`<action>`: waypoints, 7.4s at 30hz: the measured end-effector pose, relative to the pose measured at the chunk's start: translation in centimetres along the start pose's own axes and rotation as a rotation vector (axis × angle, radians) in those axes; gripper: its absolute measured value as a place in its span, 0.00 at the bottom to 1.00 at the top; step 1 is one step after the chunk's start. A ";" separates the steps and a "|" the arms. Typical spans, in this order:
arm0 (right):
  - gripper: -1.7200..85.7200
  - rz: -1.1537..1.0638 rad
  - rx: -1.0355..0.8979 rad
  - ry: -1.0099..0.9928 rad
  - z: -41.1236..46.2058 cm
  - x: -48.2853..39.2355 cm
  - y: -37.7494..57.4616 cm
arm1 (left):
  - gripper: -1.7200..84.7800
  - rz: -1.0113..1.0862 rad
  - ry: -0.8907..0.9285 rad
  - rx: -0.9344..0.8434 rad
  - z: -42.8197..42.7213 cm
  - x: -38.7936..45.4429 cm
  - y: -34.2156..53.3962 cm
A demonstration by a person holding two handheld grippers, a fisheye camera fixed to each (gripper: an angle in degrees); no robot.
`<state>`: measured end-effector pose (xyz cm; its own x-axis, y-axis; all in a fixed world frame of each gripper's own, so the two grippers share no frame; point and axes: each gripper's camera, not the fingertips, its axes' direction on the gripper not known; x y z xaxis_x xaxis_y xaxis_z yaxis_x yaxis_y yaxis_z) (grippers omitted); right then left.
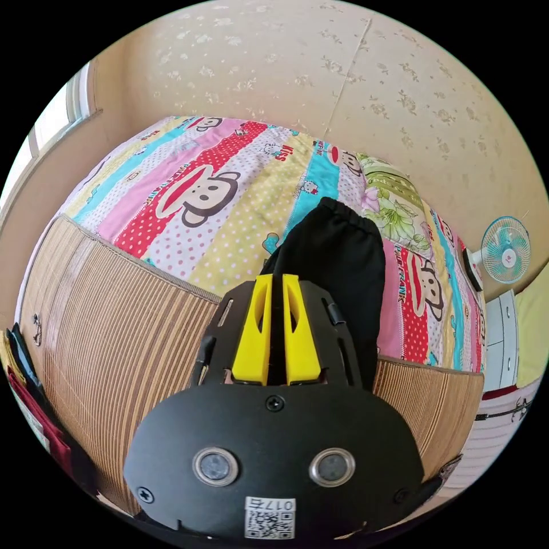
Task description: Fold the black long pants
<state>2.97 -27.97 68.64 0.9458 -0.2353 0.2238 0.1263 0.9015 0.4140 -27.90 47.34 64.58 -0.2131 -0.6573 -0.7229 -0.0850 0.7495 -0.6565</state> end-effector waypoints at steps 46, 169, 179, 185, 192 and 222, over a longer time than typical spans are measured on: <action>0.09 -0.114 -0.371 -0.687 -18.0 8.7 58.9 | 0.07 0.156 -0.560 -0.087 10.5 17.7 1.3; 0.06 0.328 -0.362 -0.846 -29.2 13.5 48.1 | 0.12 0.012 -0.013 -0.154 29.1 25.4 -6.8; 0.27 0.595 -0.215 -0.997 -18.1 25.0 42.4 | 0.26 0.050 -0.050 -0.078 30.2 27.4 -18.8; 0.25 0.506 -0.246 -1.034 -9.8 25.7 41.2 | 0.26 0.192 -0.243 -0.168 33.7 29.2 -19.9; 0.20 0.631 -0.220 -1.212 -4.4 25.5 48.0 | 0.20 0.043 -0.057 -0.105 33.8 28.2 -14.6; 0.12 0.247 -0.147 -1.356 -20.5 1.9 52.2 | 0.15 0.263 -0.056 0.009 -1.0 55.7 10.3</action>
<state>17.49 26.12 72.58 -0.0676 -0.1543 0.9857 0.1102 0.9808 0.1611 -41.61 18.46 17.76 -0.1722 -0.4434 -0.8796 -0.0254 0.8946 -0.4460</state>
